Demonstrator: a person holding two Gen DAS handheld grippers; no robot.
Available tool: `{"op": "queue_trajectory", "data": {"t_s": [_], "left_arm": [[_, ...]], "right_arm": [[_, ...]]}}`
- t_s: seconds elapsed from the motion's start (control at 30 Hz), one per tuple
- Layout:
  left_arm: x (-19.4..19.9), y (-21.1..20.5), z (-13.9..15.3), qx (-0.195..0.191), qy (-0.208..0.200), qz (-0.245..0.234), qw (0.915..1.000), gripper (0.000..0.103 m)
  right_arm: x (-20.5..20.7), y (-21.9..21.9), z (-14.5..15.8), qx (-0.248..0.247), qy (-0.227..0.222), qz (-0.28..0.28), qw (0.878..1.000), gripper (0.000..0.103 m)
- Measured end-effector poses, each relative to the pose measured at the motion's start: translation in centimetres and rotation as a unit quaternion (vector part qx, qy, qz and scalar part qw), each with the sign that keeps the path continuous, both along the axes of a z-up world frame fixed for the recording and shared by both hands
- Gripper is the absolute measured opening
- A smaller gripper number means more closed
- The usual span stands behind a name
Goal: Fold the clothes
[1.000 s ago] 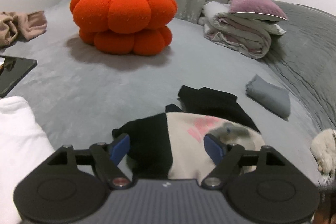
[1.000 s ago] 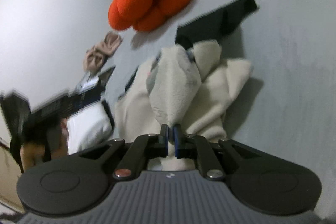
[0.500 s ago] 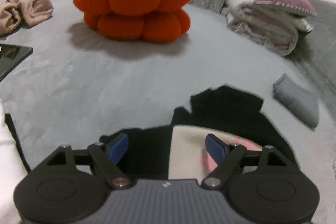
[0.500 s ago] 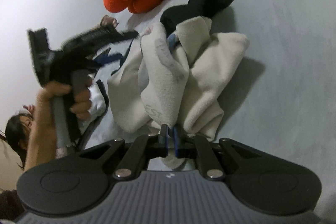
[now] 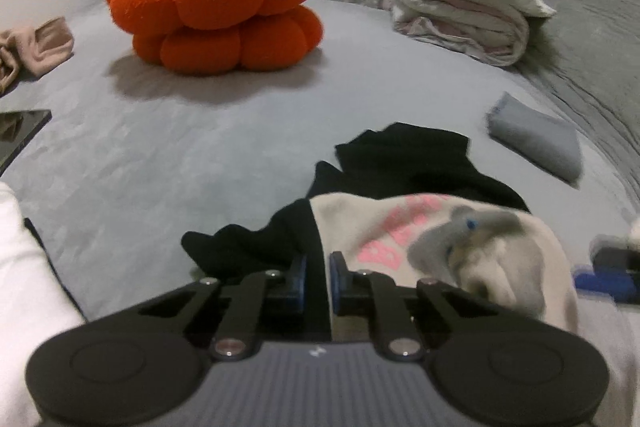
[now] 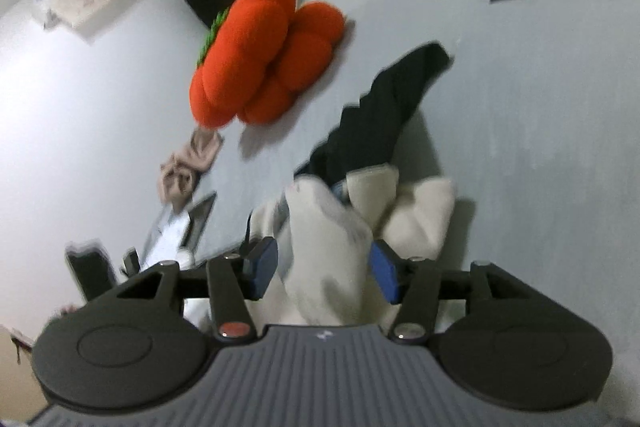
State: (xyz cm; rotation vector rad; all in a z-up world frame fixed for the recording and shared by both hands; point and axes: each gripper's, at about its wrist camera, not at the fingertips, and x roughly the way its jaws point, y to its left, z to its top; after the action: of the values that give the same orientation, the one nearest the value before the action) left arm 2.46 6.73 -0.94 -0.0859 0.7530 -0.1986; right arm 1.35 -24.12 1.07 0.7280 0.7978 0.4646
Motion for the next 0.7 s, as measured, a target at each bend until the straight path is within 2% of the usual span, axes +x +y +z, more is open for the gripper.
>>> {"op": "queue_trajectory", "data": {"t_s": [0.17, 0.3, 0.33, 0.37, 0.43, 0.53, 0.57, 0.63, 0.67, 0.7], "left_arm": [[-3.4, 0.4, 0.7, 0.001, -0.005, -0.064, 0.9979, 0.009], [-5.8, 1.1, 0.5, -0.003, 0.0, -0.122, 0.9925, 0.007], [-6.2, 1.2, 0.2, -0.004, 0.006, -0.138, 0.9904, 0.006], [-6.5, 1.3, -0.2, -0.006, 0.017, -0.155, 0.9877, 0.0], [-7.0, 1.2, -1.3, -0.012, 0.046, -0.187, 0.9813, 0.0], [-7.9, 0.4, -3.0, 0.018, 0.073, -0.218, 0.973, 0.0], [-8.0, 0.2, -3.2, 0.029, 0.076, -0.223, 0.9715, 0.0], [-8.0, 0.2, -3.1, 0.028, 0.074, -0.223, 0.9717, 0.001], [-8.0, 0.2, -3.0, 0.028, 0.073, -0.223, 0.9718, 0.002], [-7.9, 0.2, -2.9, 0.026, 0.072, -0.22, 0.9724, 0.005]], "right_arm": [[1.8, -0.3, 0.0, 0.017, 0.003, -0.042, 0.999, 0.056], [3.8, 0.4, -1.3, 0.024, 0.024, -0.071, 0.997, 0.056], [4.2, 0.6, -1.7, 0.026, 0.03, -0.075, 0.996, 0.056], [4.5, 0.8, -2.1, 0.027, 0.035, -0.079, 0.996, 0.056], [4.9, 1.2, -2.9, 0.019, 0.042, -0.086, 0.995, 0.056], [5.1, 1.7, -3.6, 0.0, 0.036, -0.095, 0.995, 0.056], [5.1, 1.9, -3.7, -0.006, 0.03, -0.097, 0.995, 0.055], [5.0, 2.2, -3.8, -0.016, 0.017, -0.099, 0.995, 0.04], [4.8, 2.3, -3.7, -0.02, 0.011, -0.099, 0.995, 0.039], [4.7, 2.4, -3.7, -0.024, 0.005, -0.099, 0.995, 0.034]]}}
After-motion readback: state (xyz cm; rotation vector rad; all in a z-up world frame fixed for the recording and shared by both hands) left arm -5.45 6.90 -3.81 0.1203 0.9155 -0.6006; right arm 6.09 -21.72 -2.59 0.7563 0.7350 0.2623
